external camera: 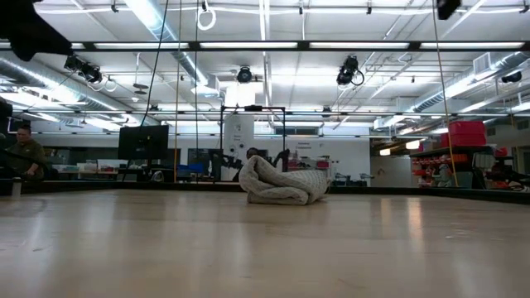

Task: Fold microfiber towels
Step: Return to Home Position

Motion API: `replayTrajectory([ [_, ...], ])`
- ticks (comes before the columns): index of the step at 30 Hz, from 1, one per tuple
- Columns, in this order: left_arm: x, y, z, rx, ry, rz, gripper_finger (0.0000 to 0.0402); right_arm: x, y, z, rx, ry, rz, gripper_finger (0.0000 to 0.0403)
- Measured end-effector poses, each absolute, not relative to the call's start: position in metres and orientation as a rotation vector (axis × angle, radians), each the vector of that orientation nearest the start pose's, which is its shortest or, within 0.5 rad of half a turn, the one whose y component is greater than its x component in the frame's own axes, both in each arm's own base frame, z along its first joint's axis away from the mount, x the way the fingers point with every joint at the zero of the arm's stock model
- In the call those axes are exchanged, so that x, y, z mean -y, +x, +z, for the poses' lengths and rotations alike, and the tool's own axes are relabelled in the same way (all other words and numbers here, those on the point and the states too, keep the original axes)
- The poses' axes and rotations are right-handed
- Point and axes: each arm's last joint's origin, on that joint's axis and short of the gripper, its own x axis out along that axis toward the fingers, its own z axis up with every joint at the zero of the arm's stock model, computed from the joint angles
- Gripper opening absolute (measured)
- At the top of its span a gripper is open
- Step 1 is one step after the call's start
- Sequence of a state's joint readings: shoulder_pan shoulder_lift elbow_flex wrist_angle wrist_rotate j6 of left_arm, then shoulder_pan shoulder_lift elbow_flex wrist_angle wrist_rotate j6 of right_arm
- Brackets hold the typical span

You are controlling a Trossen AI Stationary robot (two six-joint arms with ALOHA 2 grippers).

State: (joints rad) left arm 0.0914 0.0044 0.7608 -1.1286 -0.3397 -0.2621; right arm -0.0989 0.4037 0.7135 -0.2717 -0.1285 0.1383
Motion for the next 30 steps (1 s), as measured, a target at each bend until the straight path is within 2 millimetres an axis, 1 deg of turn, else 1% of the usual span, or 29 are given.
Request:
replayTrajectory([
  [2, -0.009, -0.016, 0.284, -0.280, -0.181, 0.472, 0.0110, 0.004, 0.073, 0.328, 0.116, 0.151, 0.035, 0.0175],
  [3, -0.009, -0.016, 0.284, -0.277, -0.179, 0.474, 0.0110, 0.003, 0.066, 0.318, 0.148, 0.171, 0.043, 0.0177],
  [7, -0.009, -0.015, 0.286, -0.252, -0.183, 0.492, 0.0110, 0.000, 0.057, 0.272, 0.215, 0.228, 0.114, 0.0177],
  [9, -0.009, -0.015, 0.287, -0.232, -0.203, 0.498, 0.0110, -0.001, 0.065, 0.258, 0.213, 0.247, 0.151, 0.0172],
  [10, -0.009, -0.014, 0.288, -0.220, -0.214, 0.499, 0.0110, -0.001, 0.069, 0.248, 0.157, 0.262, 0.156, 0.0168],
  [11, -0.009, -0.014, 0.289, -0.211, -0.236, 0.497, 0.0110, -0.001, 0.074, 0.240, 0.119, 0.270, 0.153, 0.0164],
  [13, -0.009, -0.014, 0.289, -0.191, -0.278, 0.495, 0.0110, 0.000, 0.082, 0.231, 0.105, 0.293, 0.136, 0.0155],
  [15, -0.009, -0.012, 0.292, -0.147, -0.313, 0.490, 0.0110, 0.000, 0.087, 0.213, 0.051, 0.289, 0.113, 0.0147],
  [17, -0.009, -0.007, 0.290, -0.143, -0.321, 0.467, 0.0110, 0.000, 0.088, 0.206, 0.064, 0.293, 0.092, 0.0143],
  [19, -0.010, -0.002, 0.286, -0.141, -0.330, 0.470, 0.0110, 0.001, 0.090, 0.193, 0.048, 0.305, 0.075, 0.0145],
  [22, -0.010, -0.001, 0.286, -0.126, -0.349, 0.494, 0.0110, 0.001, 0.094, 0.177, -0.015, 0.347, 0.062, 0.0156],
  [25, -0.011, -0.001, 0.285, -0.109, -0.372, 0.533, 0.0110, 0.000, 0.095, 0.172, -0.028, 0.358, 0.071, 0.0169],
  [30, -0.013, 0.001, 0.282, -0.100, -0.408, 0.597, 0.0110, -0.002, 0.092, 0.171, -0.123, 0.296, 0.076, 0.0184],
])
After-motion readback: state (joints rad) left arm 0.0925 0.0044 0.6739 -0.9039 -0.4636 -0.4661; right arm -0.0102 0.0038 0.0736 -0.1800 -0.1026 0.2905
